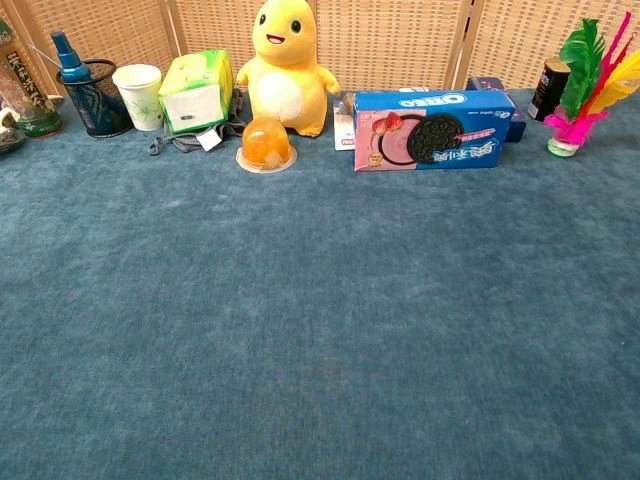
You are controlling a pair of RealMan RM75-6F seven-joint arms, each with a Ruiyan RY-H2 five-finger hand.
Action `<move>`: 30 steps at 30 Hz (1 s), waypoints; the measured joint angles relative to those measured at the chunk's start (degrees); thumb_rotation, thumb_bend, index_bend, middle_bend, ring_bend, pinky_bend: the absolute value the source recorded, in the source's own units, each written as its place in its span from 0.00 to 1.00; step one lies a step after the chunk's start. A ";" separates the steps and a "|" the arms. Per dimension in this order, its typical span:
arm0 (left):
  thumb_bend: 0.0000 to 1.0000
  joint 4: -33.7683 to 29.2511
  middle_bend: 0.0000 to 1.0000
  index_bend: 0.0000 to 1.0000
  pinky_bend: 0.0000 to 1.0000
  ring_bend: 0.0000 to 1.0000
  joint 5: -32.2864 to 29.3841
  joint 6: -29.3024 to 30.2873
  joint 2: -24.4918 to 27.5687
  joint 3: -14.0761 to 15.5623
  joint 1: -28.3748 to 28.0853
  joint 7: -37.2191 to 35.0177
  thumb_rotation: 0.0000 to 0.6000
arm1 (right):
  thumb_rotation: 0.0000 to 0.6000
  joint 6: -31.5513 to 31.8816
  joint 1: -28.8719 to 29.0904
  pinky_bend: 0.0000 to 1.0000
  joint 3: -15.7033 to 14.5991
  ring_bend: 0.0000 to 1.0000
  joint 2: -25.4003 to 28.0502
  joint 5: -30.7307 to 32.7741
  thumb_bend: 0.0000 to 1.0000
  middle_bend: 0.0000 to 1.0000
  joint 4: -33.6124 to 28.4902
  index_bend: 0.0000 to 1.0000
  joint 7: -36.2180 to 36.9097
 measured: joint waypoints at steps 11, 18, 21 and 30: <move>0.40 -0.12 0.00 0.00 0.00 0.00 0.32 0.68 0.31 -0.20 0.47 -0.39 0.88 | 0.69 -2.21 1.15 0.00 -0.75 0.00 0.44 -2.21 0.18 0.00 -0.08 0.00 4.46; 0.40 -0.60 0.00 0.00 0.00 0.00 -0.32 0.47 0.48 -0.69 0.52 -0.13 0.88 | 0.73 -12.23 9.62 0.02 -2.68 0.00 -0.86 -14.23 0.21 0.00 1.19 0.00 16.07; 0.40 -0.56 0.00 0.00 0.00 0.00 -0.76 0.33 0.52 -0.88 0.57 -0.19 0.88 | 0.80 -17.60 15.44 0.05 -2.91 0.00 -3.11 -18.65 0.27 0.00 2.55 0.00 18.72; 0.40 -0.23 0.00 0.00 0.00 0.00 -1.68 -0.15 0.77 -1.49 0.60 -1.21 0.88 | 1.00 -24.53 27.53 0.28 -3.03 0.13 -11.71 -25.33 0.56 0.05 6.39 0.08 27.52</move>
